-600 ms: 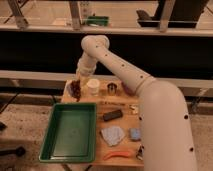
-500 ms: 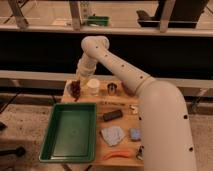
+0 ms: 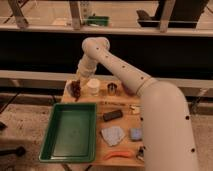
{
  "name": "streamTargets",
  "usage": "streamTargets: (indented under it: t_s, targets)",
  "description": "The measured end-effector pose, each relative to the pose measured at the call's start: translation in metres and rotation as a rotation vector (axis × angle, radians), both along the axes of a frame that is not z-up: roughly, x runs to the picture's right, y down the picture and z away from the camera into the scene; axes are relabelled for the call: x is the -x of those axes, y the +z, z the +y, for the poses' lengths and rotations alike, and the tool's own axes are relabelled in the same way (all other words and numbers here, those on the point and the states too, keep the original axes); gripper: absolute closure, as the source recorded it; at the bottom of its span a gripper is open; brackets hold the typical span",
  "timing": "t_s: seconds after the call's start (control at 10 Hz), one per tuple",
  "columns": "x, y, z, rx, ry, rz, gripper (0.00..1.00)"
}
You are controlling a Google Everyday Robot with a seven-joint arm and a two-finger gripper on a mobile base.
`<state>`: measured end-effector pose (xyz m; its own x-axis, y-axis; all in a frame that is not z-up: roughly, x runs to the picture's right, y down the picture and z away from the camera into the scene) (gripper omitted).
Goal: Place grapes in plastic cup
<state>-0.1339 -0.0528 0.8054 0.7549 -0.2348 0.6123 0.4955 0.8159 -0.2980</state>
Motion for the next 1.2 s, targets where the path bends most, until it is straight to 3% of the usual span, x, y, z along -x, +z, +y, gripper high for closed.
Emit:
streamTargets:
  t_s: [0.5,1.2]
  targets:
    - [-0.015,-0.022,-0.025,-0.097,0.089,0.014,0.97]
    - [-0.012,-0.039,-0.061,-0.218,0.132,-0.013,0.97]
